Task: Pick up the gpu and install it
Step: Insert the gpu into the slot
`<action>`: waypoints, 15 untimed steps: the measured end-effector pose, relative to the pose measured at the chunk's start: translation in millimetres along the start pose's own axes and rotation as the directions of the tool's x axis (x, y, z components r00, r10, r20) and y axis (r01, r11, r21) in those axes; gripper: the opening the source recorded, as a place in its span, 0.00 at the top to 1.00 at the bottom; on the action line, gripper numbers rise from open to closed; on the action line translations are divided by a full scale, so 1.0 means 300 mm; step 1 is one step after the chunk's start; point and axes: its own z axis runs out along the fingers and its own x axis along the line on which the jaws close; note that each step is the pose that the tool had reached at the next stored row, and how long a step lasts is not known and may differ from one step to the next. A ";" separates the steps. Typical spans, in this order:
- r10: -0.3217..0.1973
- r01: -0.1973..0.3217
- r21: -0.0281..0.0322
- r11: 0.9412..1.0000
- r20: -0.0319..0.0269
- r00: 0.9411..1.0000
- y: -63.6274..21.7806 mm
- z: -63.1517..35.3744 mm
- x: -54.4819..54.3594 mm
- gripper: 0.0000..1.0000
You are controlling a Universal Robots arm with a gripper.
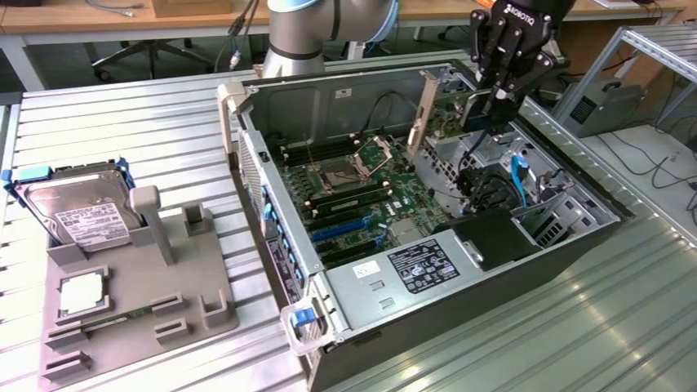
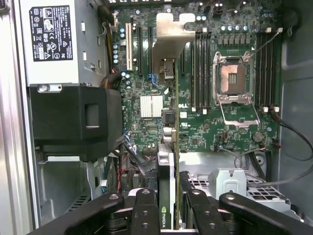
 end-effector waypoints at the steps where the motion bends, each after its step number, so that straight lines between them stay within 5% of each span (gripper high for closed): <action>1: 0.000 0.000 0.000 1.000 0.000 1.000 0.001 0.000 0.000 0.73; 7: 0.001 -0.001 0.000 1.000 0.000 1.000 0.029 0.000 0.001 0.73; 15: 0.002 -0.002 0.000 1.000 0.003 1.000 0.030 0.000 0.001 0.73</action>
